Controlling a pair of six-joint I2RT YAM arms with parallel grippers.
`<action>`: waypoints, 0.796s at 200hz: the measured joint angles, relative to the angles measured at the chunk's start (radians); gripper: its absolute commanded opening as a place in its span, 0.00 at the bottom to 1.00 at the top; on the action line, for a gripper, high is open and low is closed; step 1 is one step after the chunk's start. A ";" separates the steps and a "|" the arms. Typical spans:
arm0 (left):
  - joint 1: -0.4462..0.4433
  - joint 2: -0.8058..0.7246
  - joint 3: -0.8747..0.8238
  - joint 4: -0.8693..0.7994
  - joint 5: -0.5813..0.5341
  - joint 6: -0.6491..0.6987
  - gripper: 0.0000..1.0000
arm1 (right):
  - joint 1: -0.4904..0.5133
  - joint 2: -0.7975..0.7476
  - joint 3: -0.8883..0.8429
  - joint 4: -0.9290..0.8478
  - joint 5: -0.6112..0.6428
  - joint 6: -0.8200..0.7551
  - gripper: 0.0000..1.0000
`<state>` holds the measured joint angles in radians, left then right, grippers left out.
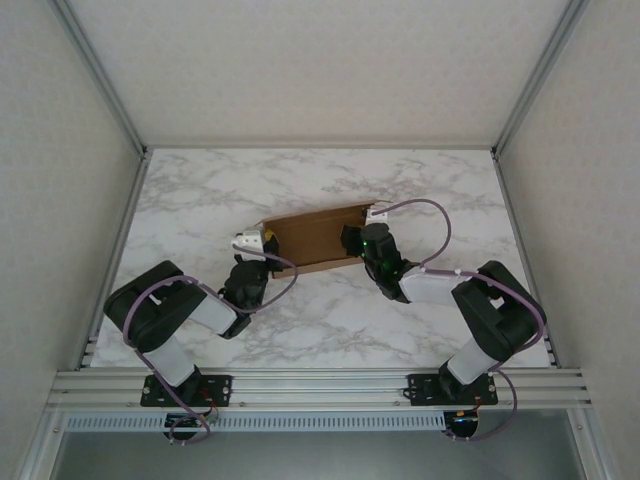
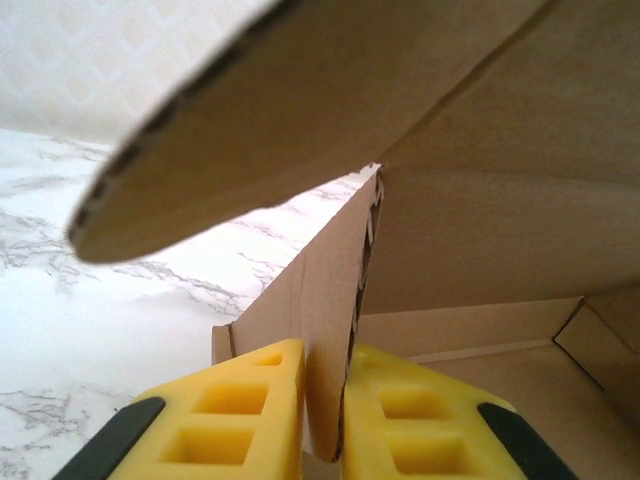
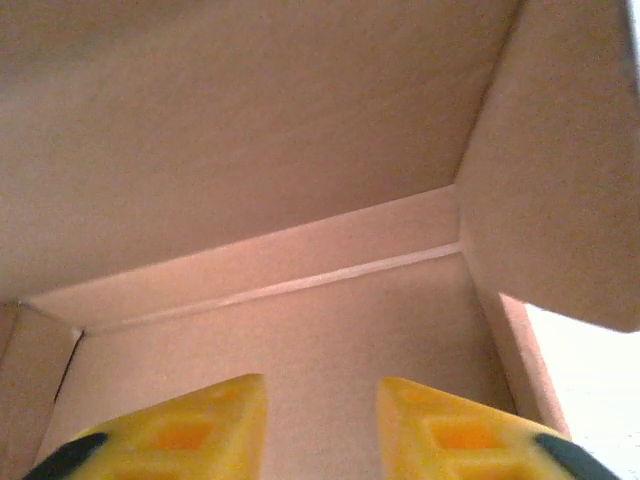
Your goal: Fold the paper box
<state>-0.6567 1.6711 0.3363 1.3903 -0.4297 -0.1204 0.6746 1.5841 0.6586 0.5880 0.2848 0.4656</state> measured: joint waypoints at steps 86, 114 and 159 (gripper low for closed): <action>0.066 -0.017 0.052 -0.117 0.066 -0.003 0.16 | -0.010 -0.361 -0.022 -0.167 -0.215 -0.098 0.64; 0.074 -0.017 0.057 -0.126 0.079 -0.003 0.16 | -0.011 -0.492 0.011 -0.329 -0.260 -0.115 0.60; 0.077 -0.015 0.061 -0.135 0.098 -0.001 0.16 | -0.020 -0.514 0.214 -0.568 -0.229 -0.121 0.49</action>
<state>-0.5797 1.6558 0.3973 1.2556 -0.3321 -0.1211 0.6544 1.0702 0.8726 0.0196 0.0563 0.3447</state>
